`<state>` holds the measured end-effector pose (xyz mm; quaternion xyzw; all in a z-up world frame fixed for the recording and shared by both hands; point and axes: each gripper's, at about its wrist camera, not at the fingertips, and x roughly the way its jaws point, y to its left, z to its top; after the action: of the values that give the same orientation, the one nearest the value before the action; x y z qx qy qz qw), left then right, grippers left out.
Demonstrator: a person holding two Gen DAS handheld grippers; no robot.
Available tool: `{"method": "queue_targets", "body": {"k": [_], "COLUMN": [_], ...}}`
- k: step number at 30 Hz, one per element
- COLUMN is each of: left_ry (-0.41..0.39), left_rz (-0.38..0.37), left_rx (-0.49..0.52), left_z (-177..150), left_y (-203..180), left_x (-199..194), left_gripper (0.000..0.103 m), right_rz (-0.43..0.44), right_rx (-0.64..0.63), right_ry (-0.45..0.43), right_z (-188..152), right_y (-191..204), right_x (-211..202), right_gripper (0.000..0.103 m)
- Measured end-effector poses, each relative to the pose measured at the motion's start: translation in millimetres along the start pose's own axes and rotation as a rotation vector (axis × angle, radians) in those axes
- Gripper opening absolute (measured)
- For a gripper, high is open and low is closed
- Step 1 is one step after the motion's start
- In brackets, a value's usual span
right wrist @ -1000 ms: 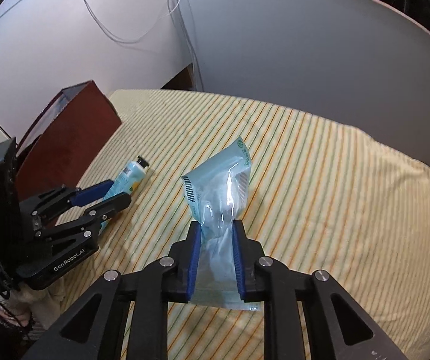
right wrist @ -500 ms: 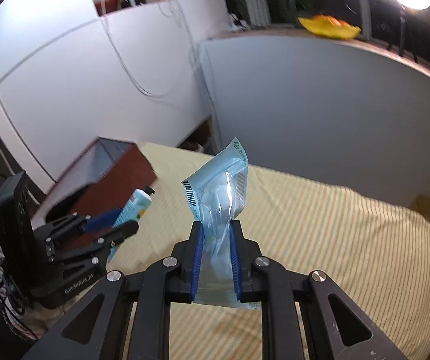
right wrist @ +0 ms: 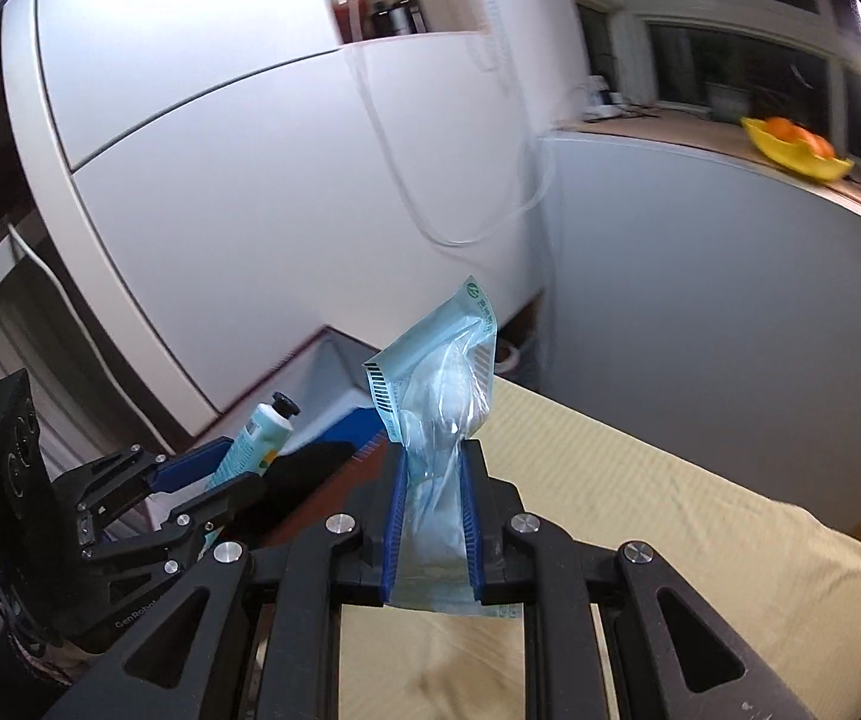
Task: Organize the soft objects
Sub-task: 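Lift and carry the tube and cotton bag over the red box, then open both grippers to drop the tube and cotton bag into the box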
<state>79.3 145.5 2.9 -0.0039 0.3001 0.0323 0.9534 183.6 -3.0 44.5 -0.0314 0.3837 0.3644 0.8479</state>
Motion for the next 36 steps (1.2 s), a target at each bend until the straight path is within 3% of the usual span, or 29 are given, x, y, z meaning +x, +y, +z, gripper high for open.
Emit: {"method": "queue_targets", "body": {"k": [11, 21, 30, 36], "left_ry": [0.062, 0.112, 0.136, 0.128], "left_rz": [0.122, 0.167, 0.183, 0.203], "left_rx": [0.016, 0.015, 0.031, 0.02], "left_z": [-7, -14, -23, -20], "left_y": [55, 71, 72, 73], "left_x": [19, 39, 51, 57], "left_gripper": [0.029, 0.029, 0.029, 0.03], "right_rz": [0.095, 0.1, 0.083, 0.067], "right_rx": [-0.032, -0.004, -0.026, -0.041], "right_ry": [0.106, 0.202, 0.242, 0.223], "right_z": [33, 39, 41, 43], "right_y": [66, 62, 63, 70], "right_x": [88, 158, 183, 175], "right_gripper": [0.016, 0.016, 0.017, 0.033]}}
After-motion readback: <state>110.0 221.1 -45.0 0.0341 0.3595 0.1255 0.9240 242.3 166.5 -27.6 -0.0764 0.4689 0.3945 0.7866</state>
